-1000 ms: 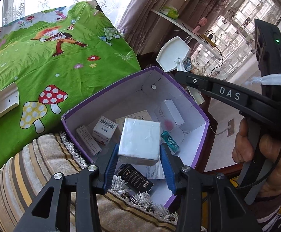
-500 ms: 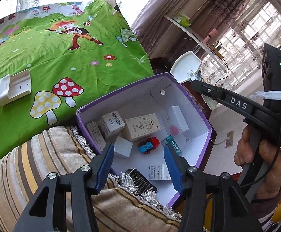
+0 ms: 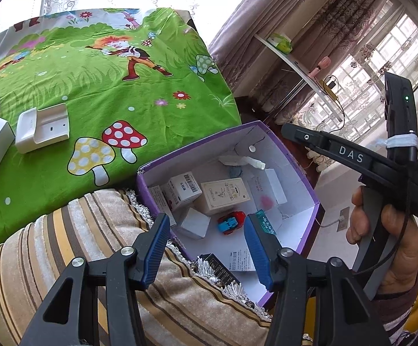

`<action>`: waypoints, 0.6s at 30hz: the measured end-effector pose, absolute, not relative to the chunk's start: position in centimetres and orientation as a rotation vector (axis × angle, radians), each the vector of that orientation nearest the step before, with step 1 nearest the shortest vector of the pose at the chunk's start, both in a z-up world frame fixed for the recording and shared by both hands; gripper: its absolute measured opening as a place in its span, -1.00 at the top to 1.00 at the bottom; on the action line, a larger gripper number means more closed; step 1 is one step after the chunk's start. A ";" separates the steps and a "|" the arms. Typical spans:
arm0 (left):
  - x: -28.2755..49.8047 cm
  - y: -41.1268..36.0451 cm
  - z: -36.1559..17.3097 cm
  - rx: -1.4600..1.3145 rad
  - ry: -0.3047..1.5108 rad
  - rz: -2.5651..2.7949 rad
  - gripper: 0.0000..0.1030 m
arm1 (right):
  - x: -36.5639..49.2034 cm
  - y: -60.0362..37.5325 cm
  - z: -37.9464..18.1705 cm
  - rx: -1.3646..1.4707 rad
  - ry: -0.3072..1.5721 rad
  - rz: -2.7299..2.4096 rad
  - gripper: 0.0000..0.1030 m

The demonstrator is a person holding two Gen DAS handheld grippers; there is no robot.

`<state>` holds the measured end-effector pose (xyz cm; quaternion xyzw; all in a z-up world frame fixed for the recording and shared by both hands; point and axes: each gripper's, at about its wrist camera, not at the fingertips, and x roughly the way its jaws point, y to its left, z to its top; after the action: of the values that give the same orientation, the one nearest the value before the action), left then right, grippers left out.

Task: Organize rigid objects
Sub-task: 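Open both grippers to drop the square box and hoop toy into the purple box, then withdraw both open grippers from the purple box back over the bed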

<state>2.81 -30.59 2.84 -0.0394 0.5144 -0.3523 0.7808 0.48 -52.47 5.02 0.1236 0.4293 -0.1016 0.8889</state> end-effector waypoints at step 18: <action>5.9 -21.7 4.7 -0.180 1.027 -0.564 -0.20 | 2.7 -44.6 6.5 0.154 0.885 -0.076 -0.45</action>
<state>5.88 -21.75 4.66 -0.0848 0.4838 -0.2656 0.8296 2.66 -44.63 6.50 0.0742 0.4275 -0.0369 0.9002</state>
